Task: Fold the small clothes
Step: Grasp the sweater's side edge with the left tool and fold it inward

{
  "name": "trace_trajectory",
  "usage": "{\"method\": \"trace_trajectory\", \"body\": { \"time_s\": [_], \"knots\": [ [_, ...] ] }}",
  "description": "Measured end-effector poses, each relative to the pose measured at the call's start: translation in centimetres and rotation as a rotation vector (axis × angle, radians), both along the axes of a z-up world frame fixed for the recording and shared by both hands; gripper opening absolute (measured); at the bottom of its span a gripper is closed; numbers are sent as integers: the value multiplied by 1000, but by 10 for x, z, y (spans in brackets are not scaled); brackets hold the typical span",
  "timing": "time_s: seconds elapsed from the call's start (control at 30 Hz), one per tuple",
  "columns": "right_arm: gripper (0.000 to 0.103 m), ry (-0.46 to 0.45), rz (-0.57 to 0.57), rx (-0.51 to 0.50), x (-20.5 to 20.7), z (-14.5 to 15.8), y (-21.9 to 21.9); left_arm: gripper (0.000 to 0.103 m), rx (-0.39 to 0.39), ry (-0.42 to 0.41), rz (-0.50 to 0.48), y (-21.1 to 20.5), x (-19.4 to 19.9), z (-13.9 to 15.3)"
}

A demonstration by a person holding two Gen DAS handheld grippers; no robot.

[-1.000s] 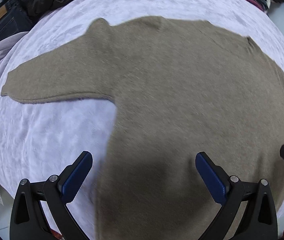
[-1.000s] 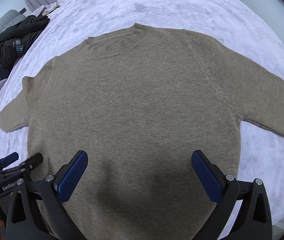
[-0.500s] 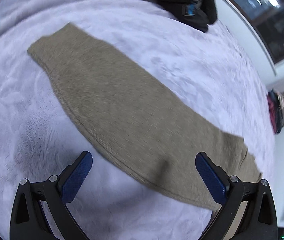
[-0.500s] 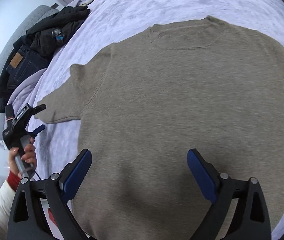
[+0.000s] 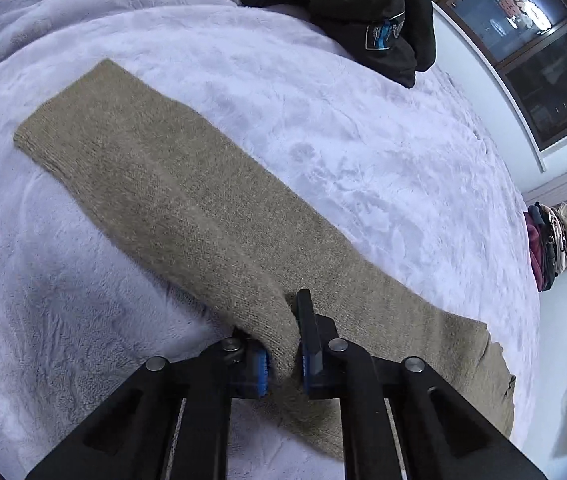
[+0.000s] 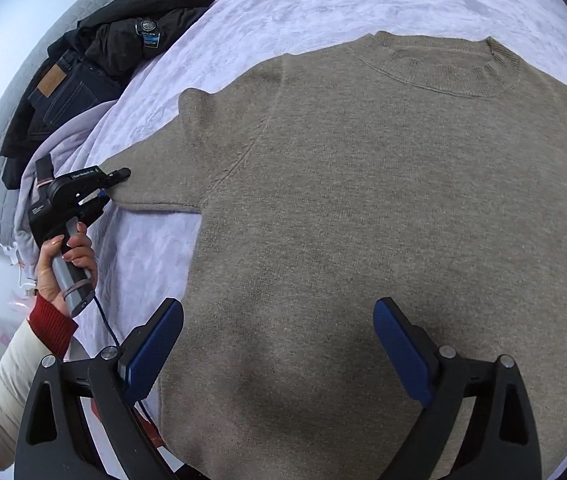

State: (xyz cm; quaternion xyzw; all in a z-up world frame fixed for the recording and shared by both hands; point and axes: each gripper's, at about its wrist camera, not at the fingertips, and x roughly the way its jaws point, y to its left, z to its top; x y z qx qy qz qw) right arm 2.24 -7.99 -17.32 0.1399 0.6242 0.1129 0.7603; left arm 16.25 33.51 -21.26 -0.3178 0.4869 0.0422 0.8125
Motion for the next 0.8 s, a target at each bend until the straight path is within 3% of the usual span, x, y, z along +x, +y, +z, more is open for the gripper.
{"method": "trace_trajectory", "body": {
  "time_s": [0.2,0.33,0.43,0.6,0.7,0.8],
  "knots": [
    [95,-16,-31,33,-4,1,-15,12,70,-161,-108,-47,-8,69],
    [95,-28,-71,42,-7,5,-33,12,88,-272,-277,-119,-6,116],
    [95,-51,-109,35,-10,14,-54,12,81,-309,-431,-191,-5,131],
    [95,-72,-214,16,-21,22,-104,13,118,-244,-662,-320,-12,104],
    [95,-61,-281,9,-29,20,-134,13,280,-140,-756,-383,-23,65],
    [95,-40,-332,-8,-37,14,-160,13,403,-39,-795,-409,-36,34]
  ]
}}
